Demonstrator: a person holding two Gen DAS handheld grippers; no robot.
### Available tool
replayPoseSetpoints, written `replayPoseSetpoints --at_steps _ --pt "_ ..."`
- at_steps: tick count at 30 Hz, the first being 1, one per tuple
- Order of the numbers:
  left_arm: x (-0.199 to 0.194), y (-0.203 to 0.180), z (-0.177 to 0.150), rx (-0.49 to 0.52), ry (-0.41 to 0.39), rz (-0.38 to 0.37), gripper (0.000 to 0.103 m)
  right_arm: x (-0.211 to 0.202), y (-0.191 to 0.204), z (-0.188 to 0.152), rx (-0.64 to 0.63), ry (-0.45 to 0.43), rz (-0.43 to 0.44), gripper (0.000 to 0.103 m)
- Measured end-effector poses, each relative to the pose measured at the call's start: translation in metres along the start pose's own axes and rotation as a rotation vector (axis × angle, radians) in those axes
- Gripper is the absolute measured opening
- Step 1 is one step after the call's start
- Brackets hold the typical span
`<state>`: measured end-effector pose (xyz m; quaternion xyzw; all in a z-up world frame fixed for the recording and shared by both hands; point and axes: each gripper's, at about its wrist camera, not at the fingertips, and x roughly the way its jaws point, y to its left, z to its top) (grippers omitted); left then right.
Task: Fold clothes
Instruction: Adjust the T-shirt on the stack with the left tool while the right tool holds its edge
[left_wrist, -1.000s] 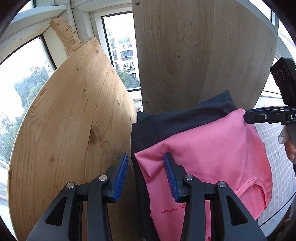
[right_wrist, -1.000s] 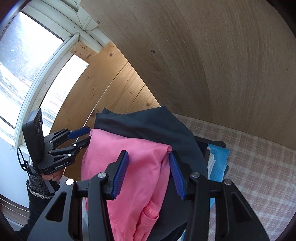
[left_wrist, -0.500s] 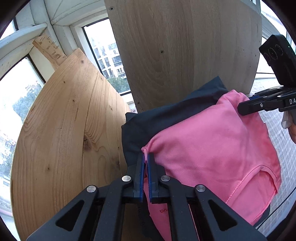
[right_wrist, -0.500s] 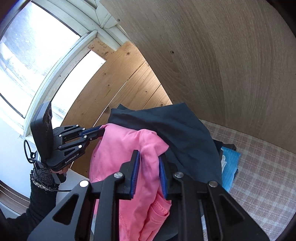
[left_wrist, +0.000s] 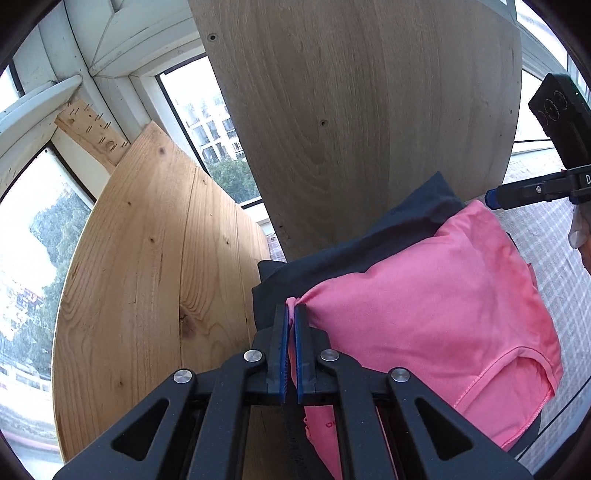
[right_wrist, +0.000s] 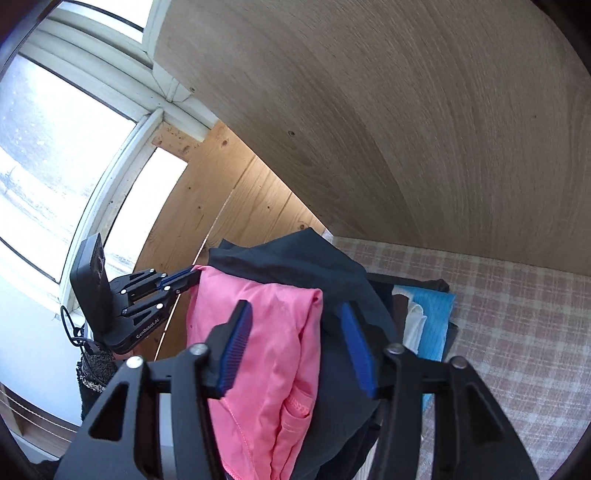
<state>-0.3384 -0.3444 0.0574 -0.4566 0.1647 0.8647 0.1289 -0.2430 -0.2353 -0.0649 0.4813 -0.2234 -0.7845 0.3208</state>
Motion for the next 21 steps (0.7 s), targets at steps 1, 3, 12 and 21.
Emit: replayPoseSetpoints --at_steps 1,3,12,21 --pt "0.001 0.001 -0.001 -0.001 0.002 0.001 0.002 0.004 0.0 0.0 -0.012 0.005 0.0 0.054" --pt "0.004 0.003 -0.001 -0.005 0.006 0.003 0.002 0.011 0.002 -0.002 -0.036 0.004 0.01 0.054" --pt "0.025 0.003 0.001 0.0 0.044 0.052 0.008 0.012 0.011 -0.005 -0.114 -0.016 -0.155 0.011" --pt "-0.065 -0.013 -0.041 -0.046 -0.124 0.036 0.019 0.004 0.067 -0.02 -0.323 -0.069 -0.105 0.038"
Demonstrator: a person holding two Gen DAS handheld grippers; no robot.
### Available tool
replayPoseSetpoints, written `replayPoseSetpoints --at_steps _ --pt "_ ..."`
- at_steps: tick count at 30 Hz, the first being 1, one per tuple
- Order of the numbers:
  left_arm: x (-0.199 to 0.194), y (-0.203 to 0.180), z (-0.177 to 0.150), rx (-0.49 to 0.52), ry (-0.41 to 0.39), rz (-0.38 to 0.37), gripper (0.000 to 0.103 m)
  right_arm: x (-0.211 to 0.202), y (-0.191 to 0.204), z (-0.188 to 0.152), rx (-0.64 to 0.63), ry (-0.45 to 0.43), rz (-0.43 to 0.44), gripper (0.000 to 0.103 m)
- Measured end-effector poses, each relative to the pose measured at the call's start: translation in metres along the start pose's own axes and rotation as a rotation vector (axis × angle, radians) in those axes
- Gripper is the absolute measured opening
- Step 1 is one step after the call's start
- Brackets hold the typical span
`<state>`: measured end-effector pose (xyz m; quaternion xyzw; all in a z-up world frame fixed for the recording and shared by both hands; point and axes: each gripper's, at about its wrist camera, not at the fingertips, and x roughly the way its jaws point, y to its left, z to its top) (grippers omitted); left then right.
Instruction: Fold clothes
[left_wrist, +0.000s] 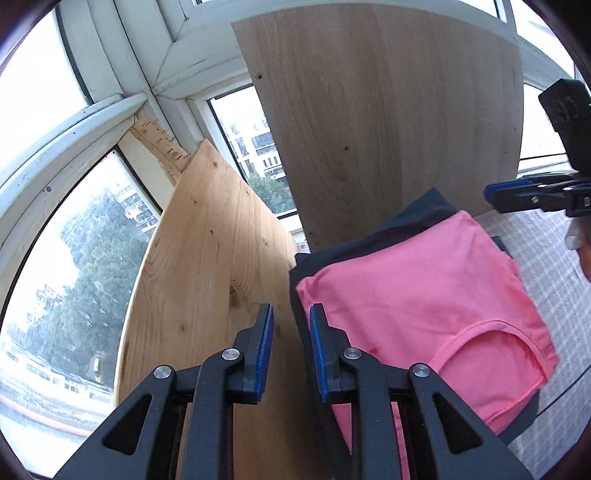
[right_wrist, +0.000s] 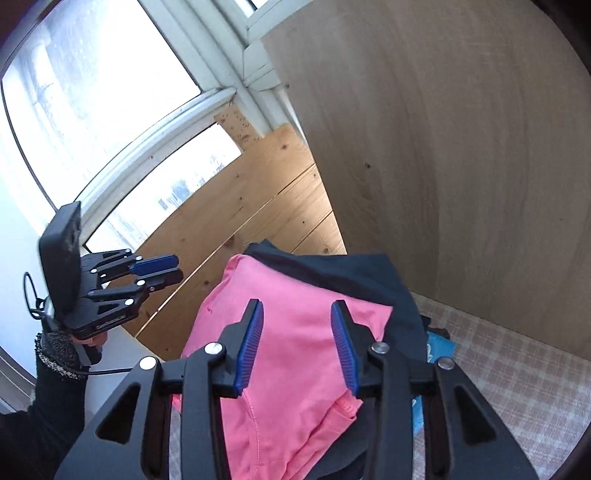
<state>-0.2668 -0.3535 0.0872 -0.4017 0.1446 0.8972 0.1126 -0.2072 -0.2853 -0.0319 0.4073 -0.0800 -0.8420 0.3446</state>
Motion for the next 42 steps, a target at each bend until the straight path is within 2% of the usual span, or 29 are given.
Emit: replayPoseSetpoints --at_steps 3,5,7,10,13,16,17,18,21,23,25,26,27,30,32,33,36,38,40,42 --pt "-0.003 -0.02 -0.037 -0.022 0.023 -0.112 0.022 0.032 0.006 -0.011 -0.043 0.097 -0.046 0.038" --pt "0.008 -0.028 -0.065 -0.046 0.085 -0.152 0.022 0.04 0.002 -0.022 -0.053 0.137 -0.091 0.038" --pt "0.022 -0.03 -0.09 -0.059 0.163 -0.114 0.022 0.038 -0.001 -0.032 -0.057 0.153 -0.138 0.038" --pt "0.008 -0.018 -0.102 -0.15 0.117 -0.114 0.022 -0.005 0.01 -0.045 -0.049 0.068 -0.123 0.038" --pt "-0.009 -0.008 -0.111 -0.232 0.053 -0.123 0.02 -0.045 0.028 -0.077 -0.044 0.003 -0.043 0.038" --pt "-0.015 -0.011 -0.118 -0.247 0.021 -0.185 0.02 -0.054 0.042 -0.114 -0.032 0.026 0.036 0.038" --pt "-0.015 -0.016 -0.12 -0.233 0.019 -0.216 0.021 -0.049 0.042 -0.126 -0.019 0.058 0.053 0.038" --pt "-0.01 -0.02 -0.123 -0.216 0.049 -0.2 0.023 -0.043 0.038 -0.137 -0.004 0.102 0.054 0.038" --pt "0.003 -0.028 -0.135 -0.182 0.142 -0.125 0.024 -0.035 0.015 -0.159 0.109 0.202 -0.061 0.038" --pt "-0.01 -0.023 -0.139 -0.217 0.107 -0.144 0.024 -0.061 0.01 -0.161 0.165 0.125 -0.016 0.038" --pt "-0.031 -0.019 -0.14 -0.242 0.051 -0.146 0.024 -0.093 0.019 -0.164 0.158 0.015 0.002 0.039" --pt "-0.039 -0.021 -0.141 -0.237 0.039 -0.138 0.025 -0.107 0.026 -0.167 0.152 -0.031 -0.004 0.042" --pt "-0.047 -0.023 -0.143 -0.23 0.028 -0.128 0.025 -0.121 0.033 -0.17 0.145 -0.076 -0.01 0.049" --pt "-0.069 -0.031 -0.147 -0.215 -0.004 -0.11 0.025 -0.151 0.062 -0.185 0.089 -0.225 -0.078 0.053" --pt "-0.08 -0.039 -0.15 -0.216 -0.027 -0.125 0.029 -0.159 0.083 -0.197 0.038 -0.301 -0.153 0.071" --pt "-0.086 -0.043 -0.152 -0.217 -0.038 -0.133 0.031 -0.161 0.093 -0.204 0.023 -0.319 -0.179 0.084" --pt "-0.104 -0.059 -0.161 -0.247 -0.076 -0.146 0.04 -0.144 0.106 -0.222 0.063 -0.207 -0.219 0.087" --pt "-0.113 -0.071 -0.169 -0.268 -0.092 -0.186 0.047 -0.139 0.111 -0.238 0.089 -0.155 -0.291 0.087" --pt "-0.116 -0.086 -0.173 -0.281 -0.103 -0.191 0.049 -0.138 0.113 -0.25 0.117 -0.121 -0.366 0.087" --pt "-0.118 -0.099 -0.178 -0.3 -0.094 -0.182 0.056 -0.139 0.113 -0.257 0.152 -0.083 -0.436 0.087"
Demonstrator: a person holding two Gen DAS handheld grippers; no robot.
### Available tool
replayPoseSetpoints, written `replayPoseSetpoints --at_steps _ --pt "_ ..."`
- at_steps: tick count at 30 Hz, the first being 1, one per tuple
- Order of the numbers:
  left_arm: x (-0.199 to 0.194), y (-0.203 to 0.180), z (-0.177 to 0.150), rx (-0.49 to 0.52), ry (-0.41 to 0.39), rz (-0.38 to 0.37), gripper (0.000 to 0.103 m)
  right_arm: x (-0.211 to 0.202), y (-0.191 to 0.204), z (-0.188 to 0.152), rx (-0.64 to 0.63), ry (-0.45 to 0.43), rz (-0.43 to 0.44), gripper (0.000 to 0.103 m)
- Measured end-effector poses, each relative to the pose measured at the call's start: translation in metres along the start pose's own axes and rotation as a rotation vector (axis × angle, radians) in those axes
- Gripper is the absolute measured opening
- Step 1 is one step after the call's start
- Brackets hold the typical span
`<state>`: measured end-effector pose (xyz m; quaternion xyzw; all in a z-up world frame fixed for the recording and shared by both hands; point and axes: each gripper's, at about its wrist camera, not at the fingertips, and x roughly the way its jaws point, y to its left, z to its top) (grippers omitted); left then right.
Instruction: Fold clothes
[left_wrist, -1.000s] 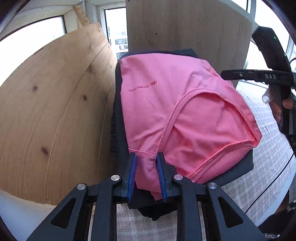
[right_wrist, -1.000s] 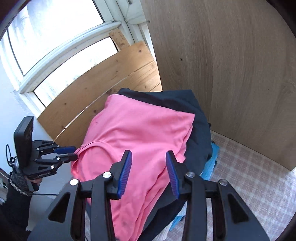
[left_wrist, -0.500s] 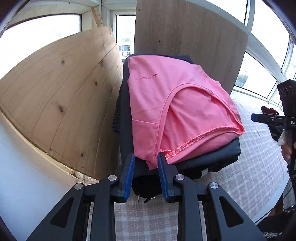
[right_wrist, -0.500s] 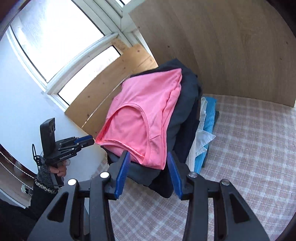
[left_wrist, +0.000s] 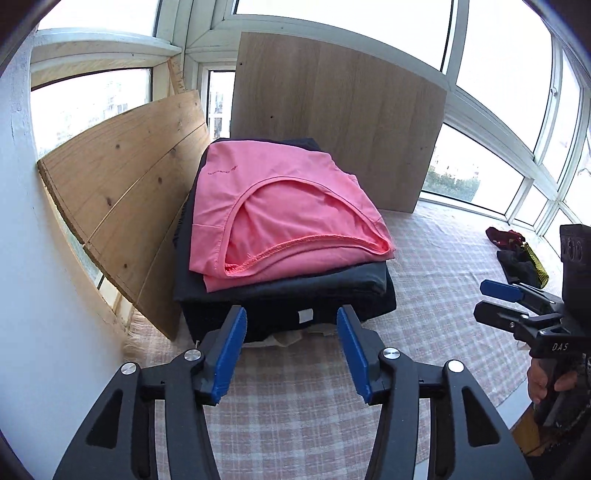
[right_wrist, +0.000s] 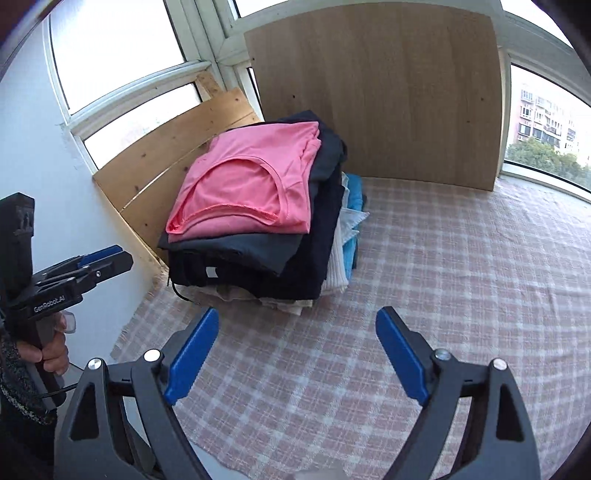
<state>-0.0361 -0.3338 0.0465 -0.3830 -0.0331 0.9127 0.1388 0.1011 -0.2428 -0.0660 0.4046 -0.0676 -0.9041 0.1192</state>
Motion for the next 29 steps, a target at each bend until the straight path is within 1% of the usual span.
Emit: replayPoseSetpoints --at_steps 1,4,5,9,11,12,16,19,21,24,27,29 --pt "0.0 -0.004 -0.003 -0.001 0.002 0.008 0.063 -0.001 -0.001 -0.004 0.012 0.017 -0.037 0.087" --pt "0.0 -0.015 -0.012 -0.011 0.012 0.042 0.066 -0.013 -0.006 -0.012 0.036 0.038 -0.154 0.087" --pt "0.0 -0.018 -0.014 -0.017 0.016 0.056 0.068 -0.017 -0.007 -0.013 0.038 0.038 -0.181 0.087" --pt "-0.009 -0.029 -0.017 -0.048 0.002 0.073 0.07 -0.03 -0.01 -0.015 0.043 0.041 -0.242 0.087" --pt "-0.014 -0.035 -0.019 -0.065 -0.007 0.085 0.076 -0.038 -0.01 -0.014 0.027 0.029 -0.272 0.087" --pt "-0.02 -0.04 -0.02 -0.068 -0.017 0.086 0.076 -0.043 -0.009 -0.014 0.012 0.022 -0.286 0.087" --pt "-0.042 -0.065 -0.03 -0.082 -0.047 0.133 0.077 -0.062 -0.004 -0.015 -0.063 -0.022 -0.299 0.087" --pt "-0.054 -0.086 -0.039 -0.104 -0.04 0.189 0.077 -0.078 -0.005 -0.018 -0.107 -0.044 -0.282 0.087" --pt "-0.062 -0.1 -0.045 -0.125 -0.039 0.213 0.077 -0.092 -0.009 -0.022 -0.122 -0.059 -0.269 0.087" --pt "-0.076 -0.12 -0.052 -0.144 -0.036 0.234 0.077 -0.111 -0.02 -0.03 -0.132 -0.077 -0.261 0.087" --pt "-0.091 -0.14 -0.062 -0.181 -0.051 0.228 0.077 -0.129 -0.037 -0.041 -0.122 -0.085 -0.257 0.087" --pt "-0.097 -0.154 -0.066 -0.188 -0.049 0.226 0.077 -0.139 -0.05 -0.048 -0.11 -0.089 -0.249 0.087"
